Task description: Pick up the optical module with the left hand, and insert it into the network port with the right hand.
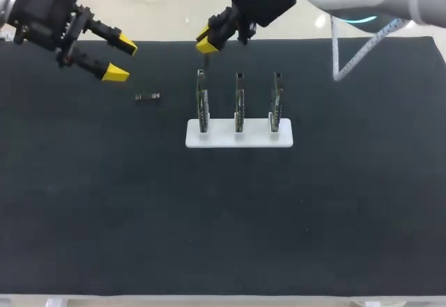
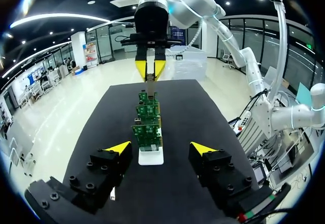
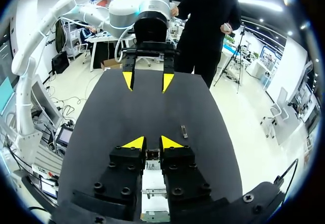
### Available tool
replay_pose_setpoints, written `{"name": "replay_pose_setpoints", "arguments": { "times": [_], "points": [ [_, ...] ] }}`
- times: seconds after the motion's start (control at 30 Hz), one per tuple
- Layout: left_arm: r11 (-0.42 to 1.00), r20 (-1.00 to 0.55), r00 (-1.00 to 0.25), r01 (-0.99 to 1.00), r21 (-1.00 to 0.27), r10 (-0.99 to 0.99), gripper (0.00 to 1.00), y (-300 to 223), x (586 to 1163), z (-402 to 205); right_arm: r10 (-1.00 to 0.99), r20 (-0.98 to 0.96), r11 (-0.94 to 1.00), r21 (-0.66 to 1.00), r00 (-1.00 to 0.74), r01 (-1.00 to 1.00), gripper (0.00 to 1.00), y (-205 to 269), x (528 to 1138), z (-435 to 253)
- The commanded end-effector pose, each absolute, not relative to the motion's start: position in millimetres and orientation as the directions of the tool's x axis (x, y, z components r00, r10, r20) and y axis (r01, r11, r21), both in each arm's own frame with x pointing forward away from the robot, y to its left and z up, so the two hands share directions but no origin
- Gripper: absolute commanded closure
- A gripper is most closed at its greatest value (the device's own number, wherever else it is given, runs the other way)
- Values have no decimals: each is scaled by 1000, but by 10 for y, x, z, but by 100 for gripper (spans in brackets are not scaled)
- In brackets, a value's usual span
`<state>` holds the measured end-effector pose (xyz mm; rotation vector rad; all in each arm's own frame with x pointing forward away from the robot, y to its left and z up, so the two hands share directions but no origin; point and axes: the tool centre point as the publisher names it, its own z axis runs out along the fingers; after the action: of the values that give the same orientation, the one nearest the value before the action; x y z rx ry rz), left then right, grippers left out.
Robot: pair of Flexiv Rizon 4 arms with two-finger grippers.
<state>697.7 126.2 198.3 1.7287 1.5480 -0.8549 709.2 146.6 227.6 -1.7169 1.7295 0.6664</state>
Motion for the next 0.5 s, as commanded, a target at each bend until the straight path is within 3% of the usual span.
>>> {"name": "replay_pose_setpoints", "arguments": {
  "times": [0.03, 0.5],
  "points": [
    [-81, -818, 89, 995, 52, 568, 0, 1260, 6955, 1977, -699, -715, 18, -55, 27, -998, 100, 1475, 7157, 2301],
    [-81, -818, 89, 995, 52, 568, 0, 1260, 6955, 1977, -720, -694, -18, -19, 26, -1000, 100, 1238, 7357, 2207]
  ]
}}
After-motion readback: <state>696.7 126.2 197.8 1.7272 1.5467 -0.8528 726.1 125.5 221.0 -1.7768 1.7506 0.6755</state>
